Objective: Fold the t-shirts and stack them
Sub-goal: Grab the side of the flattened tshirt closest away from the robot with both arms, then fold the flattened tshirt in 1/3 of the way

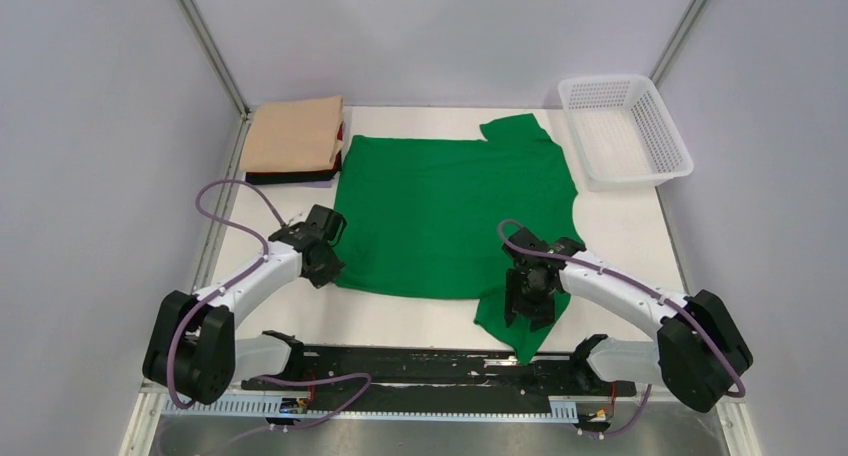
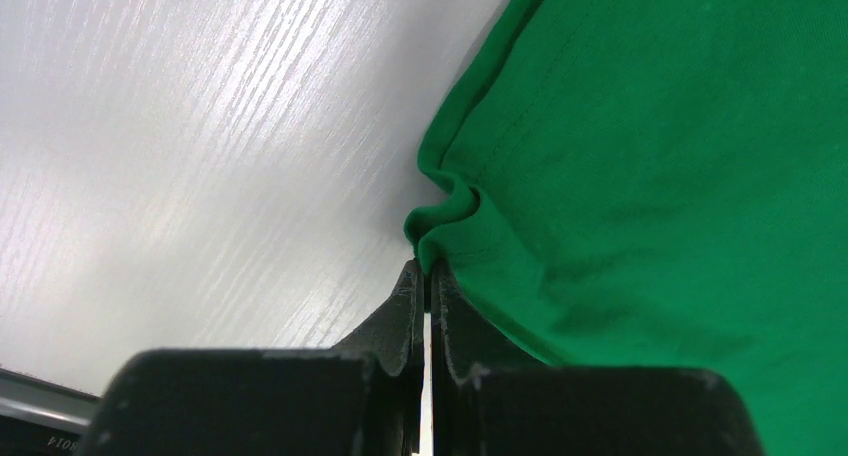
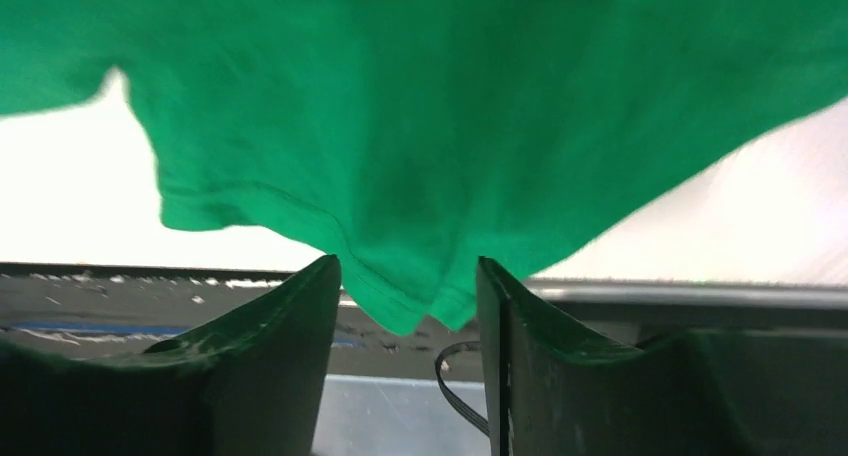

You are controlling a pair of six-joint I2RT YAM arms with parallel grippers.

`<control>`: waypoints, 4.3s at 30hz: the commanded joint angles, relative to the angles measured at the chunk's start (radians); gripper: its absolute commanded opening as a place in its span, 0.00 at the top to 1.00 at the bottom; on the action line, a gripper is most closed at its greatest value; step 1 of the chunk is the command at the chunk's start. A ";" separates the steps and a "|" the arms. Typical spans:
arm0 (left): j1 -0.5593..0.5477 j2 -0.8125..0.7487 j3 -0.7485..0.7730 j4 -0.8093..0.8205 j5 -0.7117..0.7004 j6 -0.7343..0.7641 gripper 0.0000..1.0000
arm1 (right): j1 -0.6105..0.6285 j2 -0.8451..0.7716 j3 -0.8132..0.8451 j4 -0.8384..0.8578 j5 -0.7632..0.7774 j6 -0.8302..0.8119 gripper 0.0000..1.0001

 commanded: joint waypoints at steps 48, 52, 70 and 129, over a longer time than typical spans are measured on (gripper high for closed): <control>0.104 0.020 0.167 0.128 0.143 0.018 1.00 | -0.111 0.196 0.404 0.100 0.371 -0.221 1.00; 0.124 0.047 0.200 0.133 0.126 0.026 1.00 | -0.167 0.213 0.439 0.178 0.320 -0.327 1.00; 0.188 0.301 0.420 0.182 0.052 0.071 1.00 | -0.313 0.474 0.689 0.263 0.220 -0.622 1.00; 0.184 0.175 0.391 0.162 0.210 0.279 0.00 | -0.364 0.917 0.969 0.604 -0.158 -0.231 0.00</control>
